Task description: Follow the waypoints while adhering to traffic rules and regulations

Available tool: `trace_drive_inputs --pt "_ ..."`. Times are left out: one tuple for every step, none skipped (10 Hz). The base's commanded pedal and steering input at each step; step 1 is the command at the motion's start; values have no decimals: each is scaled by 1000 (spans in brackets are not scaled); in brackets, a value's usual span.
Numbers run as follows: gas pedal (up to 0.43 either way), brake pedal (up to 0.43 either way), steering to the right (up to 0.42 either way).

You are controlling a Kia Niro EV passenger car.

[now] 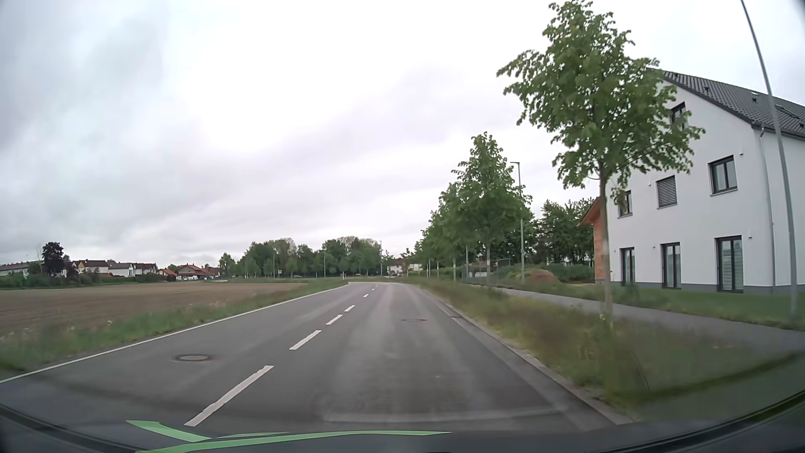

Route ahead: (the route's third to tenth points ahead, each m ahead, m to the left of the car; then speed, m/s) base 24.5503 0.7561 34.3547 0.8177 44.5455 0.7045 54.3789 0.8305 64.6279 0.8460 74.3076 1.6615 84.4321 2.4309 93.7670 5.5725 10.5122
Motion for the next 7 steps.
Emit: trace_drive_inputs --pt "87 0 -3" --pt "87 0 -3" --pt "87 0 -3" --pt "79 0 -3" --pt "79 0 -3" --pt "79 0 -3" --pt "79 0 -3"
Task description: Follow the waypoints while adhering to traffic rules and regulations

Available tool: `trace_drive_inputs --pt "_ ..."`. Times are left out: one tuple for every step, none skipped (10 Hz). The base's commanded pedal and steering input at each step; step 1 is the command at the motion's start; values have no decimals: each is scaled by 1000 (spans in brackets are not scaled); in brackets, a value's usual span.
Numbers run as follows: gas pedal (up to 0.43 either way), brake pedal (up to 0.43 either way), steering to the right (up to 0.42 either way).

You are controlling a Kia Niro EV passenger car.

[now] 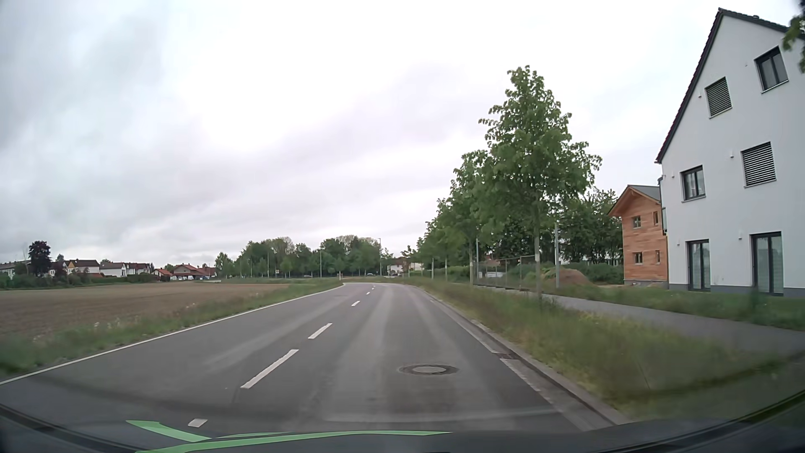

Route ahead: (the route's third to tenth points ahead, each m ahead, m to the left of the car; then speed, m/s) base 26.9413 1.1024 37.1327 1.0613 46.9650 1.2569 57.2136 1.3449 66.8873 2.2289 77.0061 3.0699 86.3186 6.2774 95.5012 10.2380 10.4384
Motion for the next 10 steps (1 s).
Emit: trace_drive_inputs --pt "79 0 -3" --pt "79 0 -3" --pt "67 0 -3" --pt "67 0 -3" --pt "67 0 -3" --pt "67 0 -3" --pt "67 0 -3" --pt "59 0 -3" --pt "59 0 -3" --pt "59 0 -4"
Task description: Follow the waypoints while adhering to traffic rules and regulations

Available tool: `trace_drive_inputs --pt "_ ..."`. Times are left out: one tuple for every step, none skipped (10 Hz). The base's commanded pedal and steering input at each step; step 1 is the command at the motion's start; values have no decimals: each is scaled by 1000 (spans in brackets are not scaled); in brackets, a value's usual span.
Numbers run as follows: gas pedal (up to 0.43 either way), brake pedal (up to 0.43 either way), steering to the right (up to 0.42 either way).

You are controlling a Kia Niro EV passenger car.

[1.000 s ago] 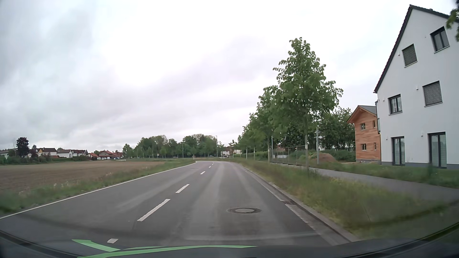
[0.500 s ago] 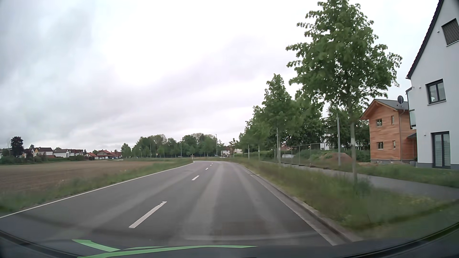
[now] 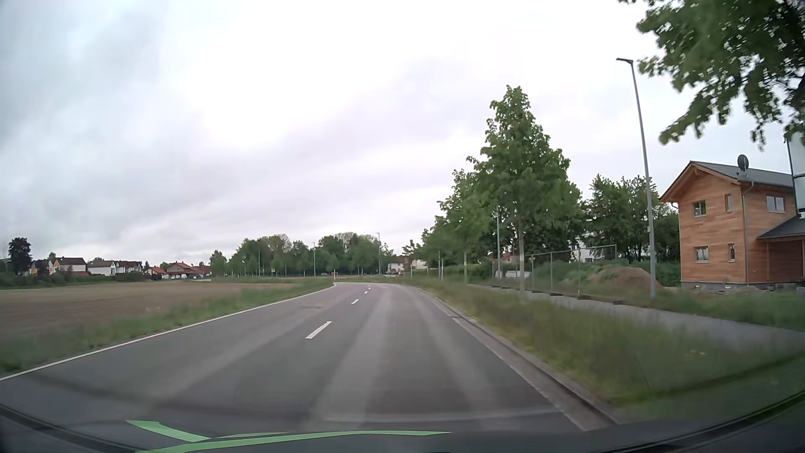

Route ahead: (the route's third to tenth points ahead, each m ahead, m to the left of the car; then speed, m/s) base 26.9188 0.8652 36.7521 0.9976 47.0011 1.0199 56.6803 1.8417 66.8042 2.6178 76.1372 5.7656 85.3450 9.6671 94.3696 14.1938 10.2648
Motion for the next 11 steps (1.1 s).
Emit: trace_drive_inputs --pt "59 0 -4" --pt "59 0 -4" --pt "67 0 -4" --pt "67 0 -4" --pt "67 0 -4" --pt "79 0 -4" --pt "79 0 -4" --pt "79 0 -4" --pt "79 0 -4" --pt "79 0 -3" --pt "79 0 -3"
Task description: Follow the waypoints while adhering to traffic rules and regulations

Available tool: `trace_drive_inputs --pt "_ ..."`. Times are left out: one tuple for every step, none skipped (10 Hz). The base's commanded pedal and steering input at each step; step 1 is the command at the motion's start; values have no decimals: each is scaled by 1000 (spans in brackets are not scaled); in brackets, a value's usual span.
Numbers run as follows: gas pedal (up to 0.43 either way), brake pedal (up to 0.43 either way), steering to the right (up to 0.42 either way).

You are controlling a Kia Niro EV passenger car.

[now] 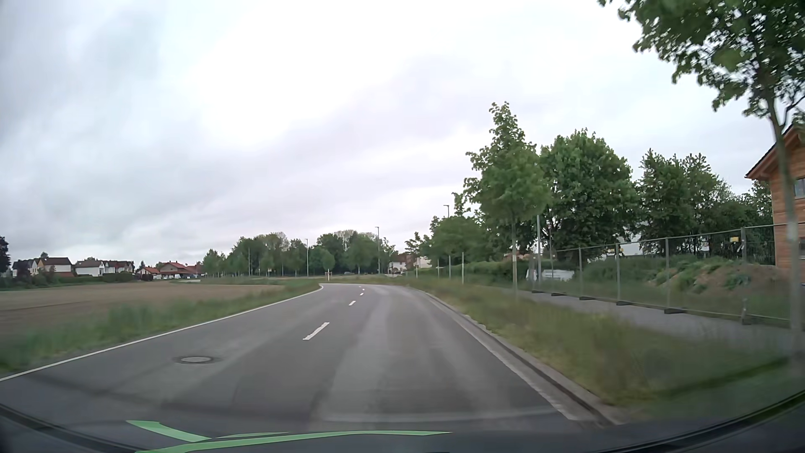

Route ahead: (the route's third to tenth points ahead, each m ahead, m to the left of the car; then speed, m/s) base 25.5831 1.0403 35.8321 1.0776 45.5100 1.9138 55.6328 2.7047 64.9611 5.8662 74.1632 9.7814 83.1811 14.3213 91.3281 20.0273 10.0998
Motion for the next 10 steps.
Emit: trace_drive_inputs --pt "79 0 -4" --pt "79 0 -3" --pt "79 0 -3" --pt "79 0 -3" --pt "79 0 -3" --pt "79 0 -3" --pt "79 0 -4" --pt "79 0 -4" --pt "79 0 -4" --pt "79 0 -4"
